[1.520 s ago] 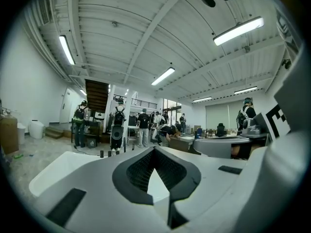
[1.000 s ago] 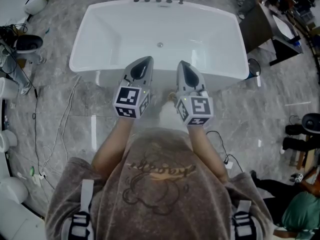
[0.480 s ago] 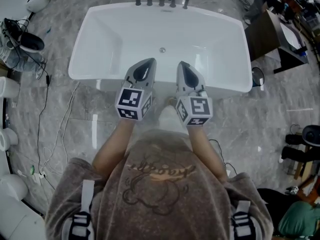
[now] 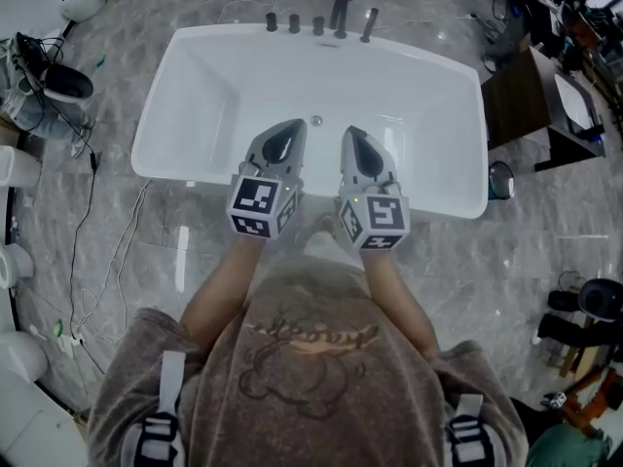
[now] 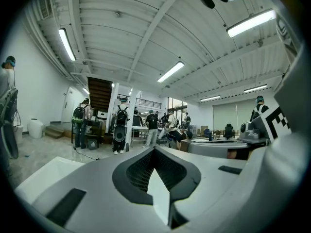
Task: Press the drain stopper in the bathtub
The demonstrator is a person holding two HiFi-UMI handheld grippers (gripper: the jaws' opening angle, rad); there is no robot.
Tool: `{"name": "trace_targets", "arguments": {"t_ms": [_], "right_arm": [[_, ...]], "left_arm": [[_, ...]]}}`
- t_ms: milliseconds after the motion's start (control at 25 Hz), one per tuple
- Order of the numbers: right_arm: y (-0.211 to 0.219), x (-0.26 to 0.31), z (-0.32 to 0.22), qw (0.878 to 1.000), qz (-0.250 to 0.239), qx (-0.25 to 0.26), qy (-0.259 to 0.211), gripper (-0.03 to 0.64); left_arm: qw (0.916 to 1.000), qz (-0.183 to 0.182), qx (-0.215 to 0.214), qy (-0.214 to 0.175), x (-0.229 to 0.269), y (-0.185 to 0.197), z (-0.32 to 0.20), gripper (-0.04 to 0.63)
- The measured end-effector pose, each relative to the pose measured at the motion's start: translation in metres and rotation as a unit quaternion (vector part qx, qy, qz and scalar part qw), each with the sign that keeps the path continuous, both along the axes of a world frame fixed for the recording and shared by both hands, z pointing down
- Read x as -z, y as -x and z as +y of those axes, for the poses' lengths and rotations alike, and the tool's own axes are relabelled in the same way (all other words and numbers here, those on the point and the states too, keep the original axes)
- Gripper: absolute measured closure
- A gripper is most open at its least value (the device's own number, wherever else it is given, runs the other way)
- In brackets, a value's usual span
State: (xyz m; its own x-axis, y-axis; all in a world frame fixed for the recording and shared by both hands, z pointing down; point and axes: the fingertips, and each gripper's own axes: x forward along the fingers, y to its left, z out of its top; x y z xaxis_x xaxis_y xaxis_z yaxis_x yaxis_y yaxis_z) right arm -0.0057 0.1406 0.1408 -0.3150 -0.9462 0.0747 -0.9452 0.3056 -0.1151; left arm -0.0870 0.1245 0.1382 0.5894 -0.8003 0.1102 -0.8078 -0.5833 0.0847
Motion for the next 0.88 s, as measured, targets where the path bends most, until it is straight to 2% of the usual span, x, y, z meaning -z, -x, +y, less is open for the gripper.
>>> {"name": "trace_targets", "arguments": {"t_ms": [560, 880], "right_arm": [[-0.041, -0.009, -0.118, 0.998, 0.007, 0.058, 0.018, 0.617], [-0.052, -0.019, -0.157, 0.997, 0.002, 0.074, 0.028, 0.617]], "left_arm": [[0.9988, 0.003, 0.049, 0.002, 0.001, -0.044, -0.118, 0.594], [0.9979, 0.002, 0.065, -0.003, -0.003, -0.055, -0.153, 0.594]]}}
